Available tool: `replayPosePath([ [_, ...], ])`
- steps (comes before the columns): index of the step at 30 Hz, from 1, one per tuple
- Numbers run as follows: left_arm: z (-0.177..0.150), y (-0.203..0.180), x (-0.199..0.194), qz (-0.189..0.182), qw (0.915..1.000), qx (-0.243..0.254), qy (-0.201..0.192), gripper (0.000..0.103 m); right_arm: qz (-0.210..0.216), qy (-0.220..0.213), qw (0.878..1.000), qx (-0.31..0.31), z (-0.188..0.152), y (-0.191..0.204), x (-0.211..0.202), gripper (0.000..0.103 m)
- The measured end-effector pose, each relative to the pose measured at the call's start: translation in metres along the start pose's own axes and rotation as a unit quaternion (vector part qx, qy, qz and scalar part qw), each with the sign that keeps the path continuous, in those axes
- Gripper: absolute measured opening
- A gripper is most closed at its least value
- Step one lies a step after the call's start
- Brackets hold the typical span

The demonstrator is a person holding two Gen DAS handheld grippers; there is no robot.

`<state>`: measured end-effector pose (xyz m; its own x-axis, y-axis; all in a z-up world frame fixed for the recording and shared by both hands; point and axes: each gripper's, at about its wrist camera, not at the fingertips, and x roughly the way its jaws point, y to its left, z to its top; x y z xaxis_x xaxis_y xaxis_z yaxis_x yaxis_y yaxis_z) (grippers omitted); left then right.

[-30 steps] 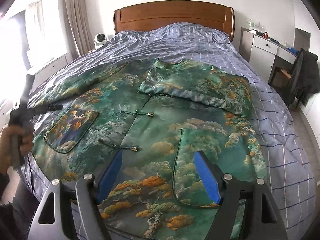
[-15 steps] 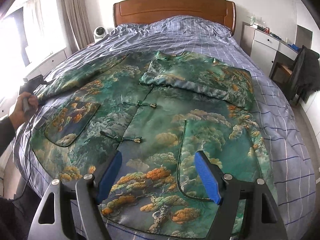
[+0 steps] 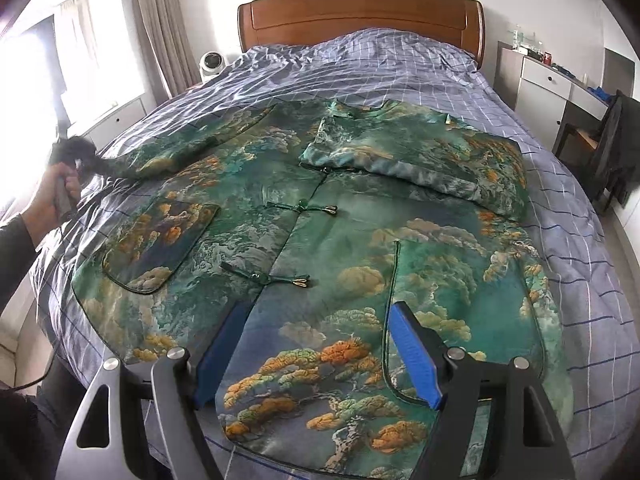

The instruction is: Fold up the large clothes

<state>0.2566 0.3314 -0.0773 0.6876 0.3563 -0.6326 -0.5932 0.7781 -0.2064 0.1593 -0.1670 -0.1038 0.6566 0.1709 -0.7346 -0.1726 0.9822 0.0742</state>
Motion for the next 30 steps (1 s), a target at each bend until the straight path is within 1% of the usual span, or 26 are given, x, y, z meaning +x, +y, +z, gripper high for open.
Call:
replayPosePath([
  [2, 0.0, -0.036, -0.024, 0.007, 0.9961, 0.079, -0.039, 0.01, 0.001, -0.001, 1.0, 0.007, -0.001, -0.003, 0.0, 0.077],
  [3, -0.003, -0.054, -0.036, 0.008, 0.9915, 0.116, -0.058, 0.01, 0.001, -0.001, 1.0, 0.012, -0.001, -0.004, 0.0, 0.077],
  [4, -0.008, -0.074, -0.049, 0.007, 0.9848, 0.155, -0.077, 0.01, 0.002, -0.001, 1.0, 0.015, -0.001, -0.006, 0.0, 0.077],
  [6, -0.023, -0.109, -0.07, 0.0, 0.9693, 0.222, -0.106, 0.01, 0.004, -0.003, 1.0, 0.022, -0.001, -0.008, -0.001, 0.077],
  [7, -0.036, -0.13, -0.082, -0.007, 0.9583, 0.26, -0.119, 0.01, 0.003, -0.005, 1.0, 0.023, -0.001, -0.009, -0.002, 0.077],
  [8, -0.047, -0.144, -0.089, -0.013, 0.9499, 0.285, -0.127, 0.01, 0.002, -0.007, 1.0, 0.024, -0.001, -0.009, -0.003, 0.077],
  [9, -0.061, -0.161, -0.096, -0.02, 0.9393, 0.316, -0.133, 0.01, 0.002, -0.009, 1.0, 0.024, -0.001, -0.01, -0.005, 0.077],
  [11, -0.087, -0.184, -0.105, -0.035, 0.9228, 0.359, -0.136, 0.01, 0.001, -0.013, 1.0, 0.025, -0.002, -0.012, -0.008, 0.077],
  [13, -0.116, -0.206, -0.111, -0.05, 0.9071, 0.398, -0.129, 0.011, -0.001, -0.016, 1.0, 0.027, -0.003, -0.014, -0.011, 0.077],
  [15, -0.144, -0.225, -0.112, -0.069, 0.8961, 0.427, -0.1, 0.02, -0.004, -0.017, 0.999, 0.03, -0.005, -0.017, -0.014, 0.077],
  [16, -0.161, -0.235, -0.109, -0.087, 0.8889, 0.444, -0.072, 0.033, -0.006, -0.017, 0.999, 0.032, -0.006, -0.019, -0.015, 0.077],
  [17, -0.175, -0.241, -0.109, -0.096, 0.8834, 0.456, -0.05, 0.062, -0.008, -0.016, 0.999, 0.033, -0.007, -0.021, -0.015, 0.077],
  [19, -0.201, -0.248, -0.106, -0.104, 0.8735, 0.475, -0.014, 0.087, -0.011, -0.014, 0.999, 0.038, -0.009, -0.025, -0.015, 0.077],
  [21, -0.222, -0.242, -0.108, -0.125, 0.8649, 0.486, 0.013, 0.087, -0.014, -0.011, 0.999, 0.044, -0.009, -0.029, -0.015, 0.077],
  [22, -0.228, -0.234, -0.112, -0.133, 0.864, 0.485, 0.022, 0.087, -0.014, -0.011, 0.999, 0.046, -0.009, -0.031, -0.016, 0.077],
  [24, -0.232, -0.218, -0.117, -0.143, 0.8682, 0.474, 0.036, 0.087, -0.007, -0.014, 0.999, 0.049, -0.002, -0.036, -0.018, 0.077],
  [25, -0.23, -0.201, -0.123, -0.148, 0.8742, 0.46, 0.046, 0.087, -0.003, -0.016, 0.999, 0.048, 0.001, -0.038, -0.018, 0.077],
  [27, -0.23, -0.186, -0.126, -0.149, 0.8843, 0.439, 0.058, 0.087, 0.012, -0.017, 0.999, 0.046, 0.017, -0.042, -0.013, 0.077],
  [28, -0.229, -0.173, -0.129, -0.146, 0.892, 0.423, 0.062, 0.087, 0.03, -0.015, 0.998, 0.051, 0.03, -0.045, -0.005, 0.077],
  [29, -0.231, -0.17, -0.13, -0.143, 0.8972, 0.413, 0.063, 0.087, 0.045, -0.015, 0.997, 0.057, 0.04, -0.048, 0.001, 0.077],
  [30, -0.231, -0.164, -0.13, -0.14, 0.9027, 0.402, 0.064, 0.087, 0.069, -0.011, 0.995, 0.074, 0.057, -0.054, 0.015, 0.077],
])
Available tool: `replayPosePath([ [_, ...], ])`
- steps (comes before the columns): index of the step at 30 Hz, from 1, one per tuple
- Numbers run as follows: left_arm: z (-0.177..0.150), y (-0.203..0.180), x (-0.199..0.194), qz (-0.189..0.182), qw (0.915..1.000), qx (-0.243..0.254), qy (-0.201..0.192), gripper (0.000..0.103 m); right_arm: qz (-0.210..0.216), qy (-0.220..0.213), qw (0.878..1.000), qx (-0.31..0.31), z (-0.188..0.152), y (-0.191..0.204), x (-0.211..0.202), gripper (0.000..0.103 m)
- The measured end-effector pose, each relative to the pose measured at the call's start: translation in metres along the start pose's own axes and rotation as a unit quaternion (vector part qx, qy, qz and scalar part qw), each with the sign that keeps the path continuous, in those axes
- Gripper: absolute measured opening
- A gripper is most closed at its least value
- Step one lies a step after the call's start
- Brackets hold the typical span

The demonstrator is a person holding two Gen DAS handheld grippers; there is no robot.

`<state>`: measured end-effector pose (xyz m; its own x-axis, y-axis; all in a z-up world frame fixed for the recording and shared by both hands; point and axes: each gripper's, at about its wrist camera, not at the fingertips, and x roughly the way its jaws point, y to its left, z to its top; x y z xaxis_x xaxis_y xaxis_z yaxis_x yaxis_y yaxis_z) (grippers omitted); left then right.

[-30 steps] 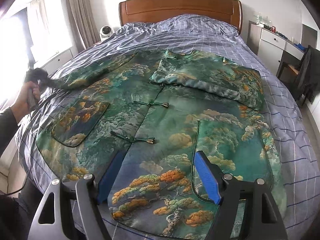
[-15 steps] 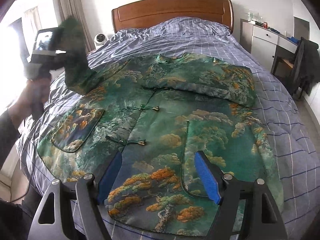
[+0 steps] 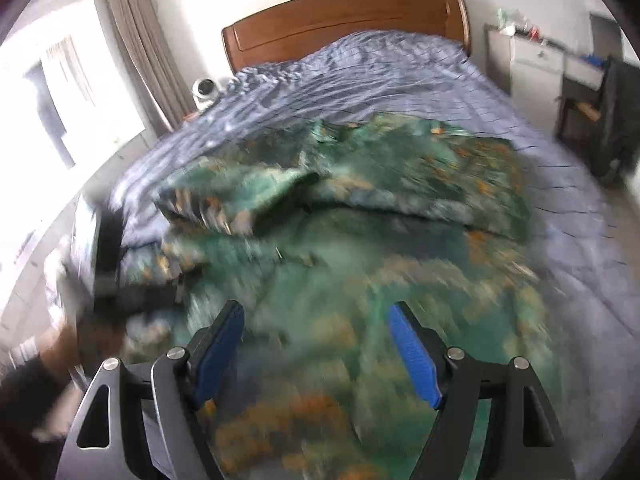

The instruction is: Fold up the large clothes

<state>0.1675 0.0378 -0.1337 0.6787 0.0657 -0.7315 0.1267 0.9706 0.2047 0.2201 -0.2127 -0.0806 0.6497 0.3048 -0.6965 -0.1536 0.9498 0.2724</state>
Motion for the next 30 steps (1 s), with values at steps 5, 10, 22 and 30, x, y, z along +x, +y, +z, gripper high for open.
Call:
replayPosePath([
  [5, -0.033, 0.021, -0.019, 0.003, 0.998, -0.063, 0.004, 0.088, 0.115, 0.061, 0.984, 0.118, 0.063, -0.014, 0.093, 0.077],
  [10, -0.046, 0.031, -0.03, -0.001, 0.9966, -0.083, 0.004, 0.088, 0.145, 0.119, 0.967, 0.171, 0.083, -0.005, 0.18, 0.077],
  [22, -0.062, 0.033, -0.032, -0.001, 0.9955, -0.095, 0.003, 0.089, 0.077, 0.093, 0.989, 0.09, 0.101, 0.031, 0.194, 0.019],
  [30, -0.061, 0.03, -0.04, -0.013, 0.9944, -0.105, -0.006, 0.089, 0.035, 0.005, 0.999, -0.012, 0.158, 0.039, 0.146, 0.014],
])
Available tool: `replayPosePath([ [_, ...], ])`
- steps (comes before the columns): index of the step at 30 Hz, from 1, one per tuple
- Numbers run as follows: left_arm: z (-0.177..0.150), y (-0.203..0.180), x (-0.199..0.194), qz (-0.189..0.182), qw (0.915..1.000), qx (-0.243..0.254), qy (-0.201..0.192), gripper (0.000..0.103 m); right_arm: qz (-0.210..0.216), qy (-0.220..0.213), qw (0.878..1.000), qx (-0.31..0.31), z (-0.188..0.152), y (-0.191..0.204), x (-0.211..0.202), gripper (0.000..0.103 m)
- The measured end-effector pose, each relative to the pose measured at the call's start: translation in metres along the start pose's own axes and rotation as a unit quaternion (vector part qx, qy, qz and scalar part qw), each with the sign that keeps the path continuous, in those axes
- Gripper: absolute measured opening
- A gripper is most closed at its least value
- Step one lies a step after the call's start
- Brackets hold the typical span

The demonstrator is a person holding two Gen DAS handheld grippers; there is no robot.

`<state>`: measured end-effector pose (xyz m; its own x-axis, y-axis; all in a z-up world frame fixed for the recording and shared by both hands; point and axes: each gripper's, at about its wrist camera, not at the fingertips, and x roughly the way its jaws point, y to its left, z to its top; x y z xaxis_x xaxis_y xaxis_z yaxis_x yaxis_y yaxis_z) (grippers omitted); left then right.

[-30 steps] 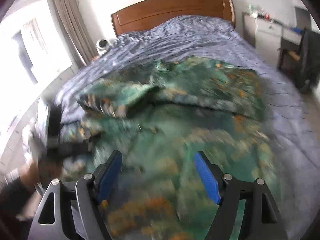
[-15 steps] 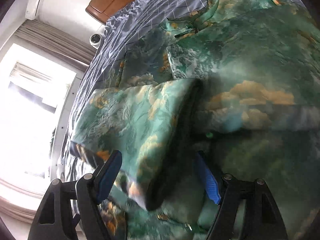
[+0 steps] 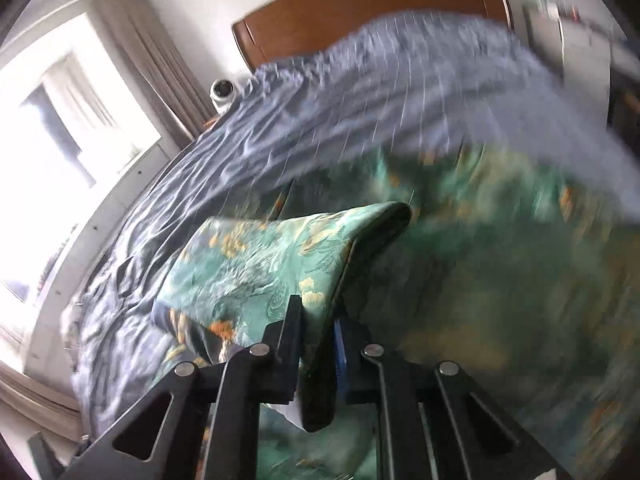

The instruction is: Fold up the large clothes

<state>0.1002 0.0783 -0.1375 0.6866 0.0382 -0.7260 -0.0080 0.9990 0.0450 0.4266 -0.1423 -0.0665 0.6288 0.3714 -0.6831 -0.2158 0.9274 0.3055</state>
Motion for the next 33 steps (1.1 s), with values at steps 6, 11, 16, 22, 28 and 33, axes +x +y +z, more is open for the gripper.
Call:
replayPosePath([
  [6, 0.001, -0.001, 0.0, -0.007, 1.0, -0.006, 0.004, 0.089, -0.07, -0.004, 0.997, -0.029, 0.025, -0.029, 0.015, 0.014],
  [11, -0.002, -0.003, 0.002, -0.005, 0.9999, 0.002, 0.012, 0.089, -0.116, 0.04, 0.991, -0.053, 0.016, -0.042, 0.063, 0.014],
  [16, -0.002, -0.002, 0.005, -0.006, 0.9996, 0.009, 0.026, 0.089, -0.135, 0.048, 0.989, -0.032, -0.007, -0.059, 0.085, 0.032],
  [22, 0.027, 0.012, 0.004, -0.037, 0.9988, -0.014, 0.03, 0.091, -0.088, 0.009, 0.996, -0.014, 0.008, -0.061, 0.04, 0.061],
  [28, 0.105, 0.024, 0.035, -0.08, 0.9961, -0.032, 0.022, 0.091, -0.041, -0.021, 0.987, -0.157, 0.008, -0.013, 0.02, 0.061],
  [33, 0.163, 0.019, 0.102, -0.066, 0.9961, -0.026, 0.053, 0.089, -0.036, 0.053, 0.987, -0.147, -0.017, -0.013, 0.078, 0.061],
])
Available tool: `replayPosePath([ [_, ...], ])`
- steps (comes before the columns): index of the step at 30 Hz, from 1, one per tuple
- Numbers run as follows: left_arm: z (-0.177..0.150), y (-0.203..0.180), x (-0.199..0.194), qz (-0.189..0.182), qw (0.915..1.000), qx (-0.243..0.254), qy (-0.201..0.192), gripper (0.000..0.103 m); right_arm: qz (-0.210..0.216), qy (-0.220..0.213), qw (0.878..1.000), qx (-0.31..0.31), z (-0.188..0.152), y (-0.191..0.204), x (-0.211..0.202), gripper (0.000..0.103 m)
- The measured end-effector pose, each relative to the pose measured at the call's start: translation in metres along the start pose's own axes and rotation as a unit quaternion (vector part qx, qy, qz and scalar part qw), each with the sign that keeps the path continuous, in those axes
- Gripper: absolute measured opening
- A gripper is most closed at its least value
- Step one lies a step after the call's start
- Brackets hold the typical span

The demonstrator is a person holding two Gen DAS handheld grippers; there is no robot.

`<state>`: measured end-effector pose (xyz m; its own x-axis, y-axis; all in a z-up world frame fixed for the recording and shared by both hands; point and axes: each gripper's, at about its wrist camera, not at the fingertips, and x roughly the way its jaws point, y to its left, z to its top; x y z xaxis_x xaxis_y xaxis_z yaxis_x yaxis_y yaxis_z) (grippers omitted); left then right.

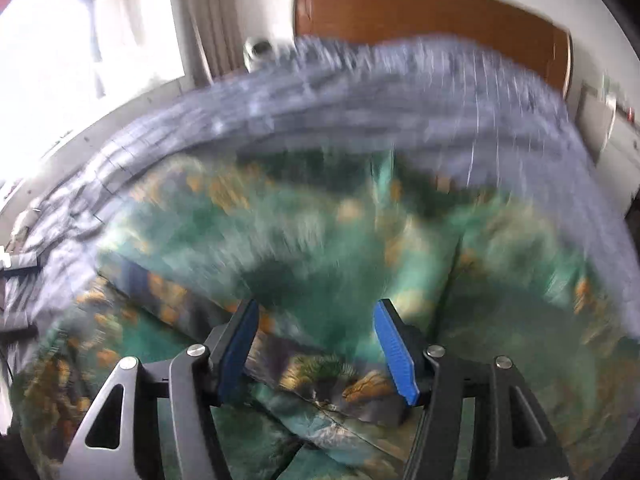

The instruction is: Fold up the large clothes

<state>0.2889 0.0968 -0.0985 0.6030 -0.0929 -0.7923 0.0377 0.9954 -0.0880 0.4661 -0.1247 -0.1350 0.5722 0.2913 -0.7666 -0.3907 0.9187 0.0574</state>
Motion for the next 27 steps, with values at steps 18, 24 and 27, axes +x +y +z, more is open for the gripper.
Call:
replayPosePath([
  [18, 0.063, 0.003, 0.067, 0.007, 0.9983, -0.049, 0.031, 0.079, 0.011, 0.015, 0.998, 0.06, -0.018, -0.018, 0.028, 0.06],
  [24, 0.103, 0.009, 0.125, 0.068, 0.9971, -0.025, 0.021, 0.082, -0.003, 0.018, 0.999, 0.049, -0.018, -0.012, 0.028, 0.06],
  [27, 0.093, 0.025, 0.157, 0.055, 0.9957, -0.053, 0.051, 0.09, -0.01, 0.017, 0.999, 0.045, -0.019, -0.009, 0.029, 0.06],
])
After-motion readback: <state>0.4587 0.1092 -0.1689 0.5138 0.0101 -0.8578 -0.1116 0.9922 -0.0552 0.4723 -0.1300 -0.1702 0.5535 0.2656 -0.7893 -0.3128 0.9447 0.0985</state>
